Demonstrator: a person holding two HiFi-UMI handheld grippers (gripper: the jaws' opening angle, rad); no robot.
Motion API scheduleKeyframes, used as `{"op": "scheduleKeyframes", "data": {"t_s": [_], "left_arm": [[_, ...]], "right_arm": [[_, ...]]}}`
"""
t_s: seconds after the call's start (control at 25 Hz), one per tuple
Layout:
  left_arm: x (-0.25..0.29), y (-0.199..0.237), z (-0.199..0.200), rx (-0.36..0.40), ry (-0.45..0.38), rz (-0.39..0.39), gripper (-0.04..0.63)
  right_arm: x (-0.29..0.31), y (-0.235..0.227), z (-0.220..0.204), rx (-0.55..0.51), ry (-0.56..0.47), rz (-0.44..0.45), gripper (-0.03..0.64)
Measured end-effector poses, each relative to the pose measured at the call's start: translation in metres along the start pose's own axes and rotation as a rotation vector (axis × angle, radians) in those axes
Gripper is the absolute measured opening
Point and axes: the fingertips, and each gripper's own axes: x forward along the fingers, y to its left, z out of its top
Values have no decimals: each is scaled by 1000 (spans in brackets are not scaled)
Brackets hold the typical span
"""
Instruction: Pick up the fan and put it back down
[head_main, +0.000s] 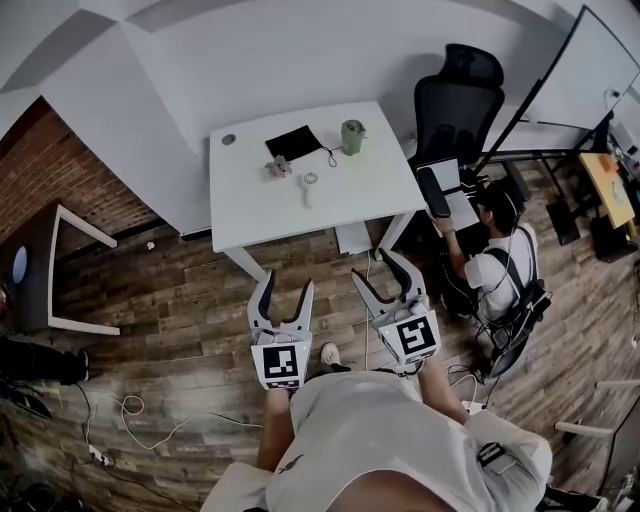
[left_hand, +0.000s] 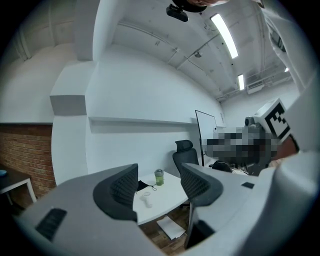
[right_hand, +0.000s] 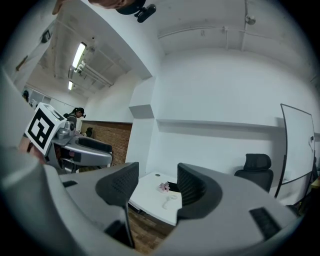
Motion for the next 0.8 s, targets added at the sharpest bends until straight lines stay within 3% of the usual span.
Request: {"op": "scheduleKeyframes", "data": {"t_s": [0.8], "left_arm": [[110, 58, -24, -22, -5, -22, 245]], "right_arm": [[113, -48, -16, 12, -28, -11, 232]]}}
